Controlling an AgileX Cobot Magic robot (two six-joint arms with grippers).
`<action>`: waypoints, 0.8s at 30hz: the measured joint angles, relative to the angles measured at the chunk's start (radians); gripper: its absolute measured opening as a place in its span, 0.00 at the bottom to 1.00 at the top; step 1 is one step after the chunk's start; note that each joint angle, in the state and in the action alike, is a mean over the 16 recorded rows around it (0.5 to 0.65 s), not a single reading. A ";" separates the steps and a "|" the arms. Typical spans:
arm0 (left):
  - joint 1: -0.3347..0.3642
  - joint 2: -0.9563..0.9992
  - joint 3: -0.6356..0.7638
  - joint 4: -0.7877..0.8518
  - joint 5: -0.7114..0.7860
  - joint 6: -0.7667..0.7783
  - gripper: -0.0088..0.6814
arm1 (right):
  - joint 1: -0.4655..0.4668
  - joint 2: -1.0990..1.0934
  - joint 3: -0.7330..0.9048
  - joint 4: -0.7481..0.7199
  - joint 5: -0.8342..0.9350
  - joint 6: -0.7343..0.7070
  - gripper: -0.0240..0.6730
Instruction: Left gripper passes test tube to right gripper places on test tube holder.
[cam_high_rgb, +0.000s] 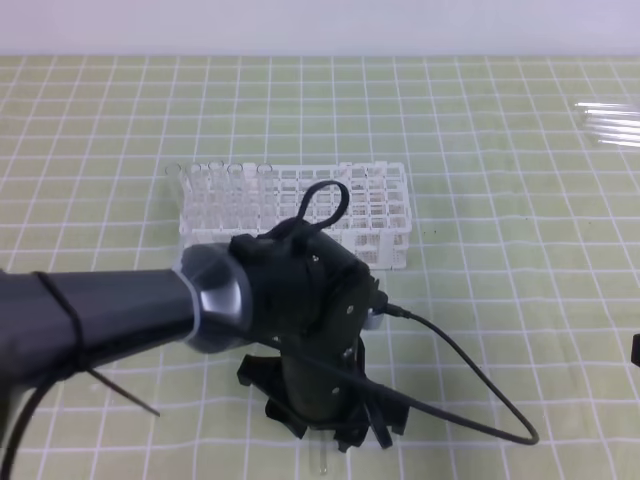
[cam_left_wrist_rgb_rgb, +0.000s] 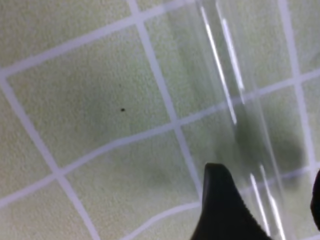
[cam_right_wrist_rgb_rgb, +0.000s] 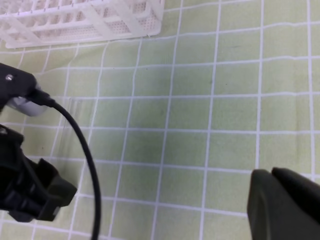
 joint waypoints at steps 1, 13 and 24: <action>0.000 0.002 0.000 0.000 0.000 0.001 0.51 | 0.000 0.000 0.000 0.000 0.000 0.000 0.01; 0.000 0.022 -0.001 0.008 -0.027 0.003 0.50 | 0.000 0.000 0.000 0.001 0.004 -0.002 0.01; 0.000 0.046 -0.006 0.014 -0.030 0.004 0.50 | 0.000 0.000 0.000 0.003 0.005 -0.005 0.01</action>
